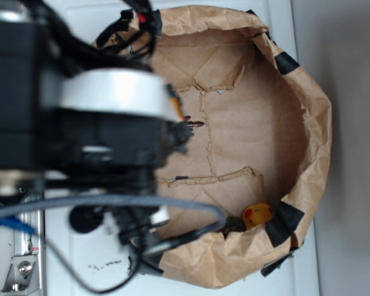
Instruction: Grab the silver keys.
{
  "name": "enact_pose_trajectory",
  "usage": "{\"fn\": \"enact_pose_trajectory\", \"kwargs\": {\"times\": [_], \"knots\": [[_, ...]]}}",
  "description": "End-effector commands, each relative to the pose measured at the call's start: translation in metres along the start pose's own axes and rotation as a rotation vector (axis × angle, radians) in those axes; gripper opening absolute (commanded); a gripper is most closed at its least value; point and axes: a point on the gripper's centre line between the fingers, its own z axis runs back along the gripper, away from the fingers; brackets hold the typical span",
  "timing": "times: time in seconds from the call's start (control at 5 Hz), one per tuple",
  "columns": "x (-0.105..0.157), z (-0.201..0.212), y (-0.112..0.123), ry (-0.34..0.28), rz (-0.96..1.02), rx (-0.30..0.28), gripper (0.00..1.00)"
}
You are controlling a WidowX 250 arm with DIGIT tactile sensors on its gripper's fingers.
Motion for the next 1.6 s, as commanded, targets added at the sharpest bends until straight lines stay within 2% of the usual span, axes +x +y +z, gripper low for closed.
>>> {"fn": "enact_pose_trajectory", "kwargs": {"times": [0.0, 0.2, 0.4, 0.6, 1.0, 1.4], "knots": [[0.017, -0.043, 0.004, -0.100, 0.094, 0.066, 1.00], [0.017, -0.070, 0.008, -0.056, 0.115, 0.085, 1.00], [0.016, -0.081, 0.011, -0.015, 0.138, 0.069, 1.00], [0.014, -0.096, 0.015, 0.066, 0.153, 0.030, 1.00], [0.003, -0.127, 0.013, 0.107, 0.116, -0.038, 1.00], [-0.003, -0.144, 0.009, 0.117, 0.070, 0.003, 1.00]]}}
